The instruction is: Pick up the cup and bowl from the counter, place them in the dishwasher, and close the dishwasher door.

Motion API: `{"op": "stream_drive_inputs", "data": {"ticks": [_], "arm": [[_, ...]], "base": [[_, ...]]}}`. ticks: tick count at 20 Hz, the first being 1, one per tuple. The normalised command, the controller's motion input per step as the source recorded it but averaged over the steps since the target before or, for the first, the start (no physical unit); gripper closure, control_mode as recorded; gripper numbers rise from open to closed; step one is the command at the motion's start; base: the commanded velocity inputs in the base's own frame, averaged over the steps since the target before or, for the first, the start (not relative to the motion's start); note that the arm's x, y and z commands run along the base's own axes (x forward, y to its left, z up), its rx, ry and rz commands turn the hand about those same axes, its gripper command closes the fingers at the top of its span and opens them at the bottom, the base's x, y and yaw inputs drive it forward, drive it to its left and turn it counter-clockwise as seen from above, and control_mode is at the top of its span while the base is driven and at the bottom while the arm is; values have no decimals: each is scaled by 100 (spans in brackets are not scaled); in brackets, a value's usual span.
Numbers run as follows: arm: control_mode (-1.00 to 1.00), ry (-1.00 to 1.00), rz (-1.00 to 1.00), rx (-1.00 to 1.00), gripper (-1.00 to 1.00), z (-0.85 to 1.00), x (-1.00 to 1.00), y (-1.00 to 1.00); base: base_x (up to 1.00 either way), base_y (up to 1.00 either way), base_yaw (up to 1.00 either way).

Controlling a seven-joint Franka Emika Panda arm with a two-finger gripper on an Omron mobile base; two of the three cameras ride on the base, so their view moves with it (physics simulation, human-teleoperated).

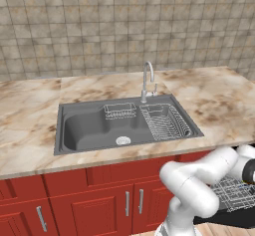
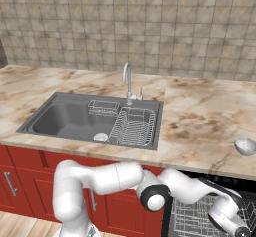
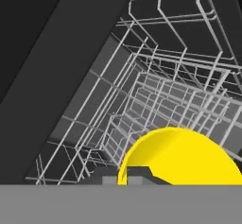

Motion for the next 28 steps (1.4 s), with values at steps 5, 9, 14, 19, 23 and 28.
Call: {"op": "stream_drive_inputs", "data": {"ticks": [5,9,14,19,23,28], "arm": [[-100,0,0,1,100,-28,13,-24],[-100,0,0,2,100,-34,13,-21],[-100,0,0,2,-100,-34,4,-12],[-100,0,0,0,-100,-3,-18,-15],[-100,-5,0,0,-100,37,-29,-15],[-100,-8,0,0,-100,66,-34,-10]], "base": [[0,0,0],[0,0,0],[0,0,0],[0,0,0],[0,0,0],[0,0,0]]}}
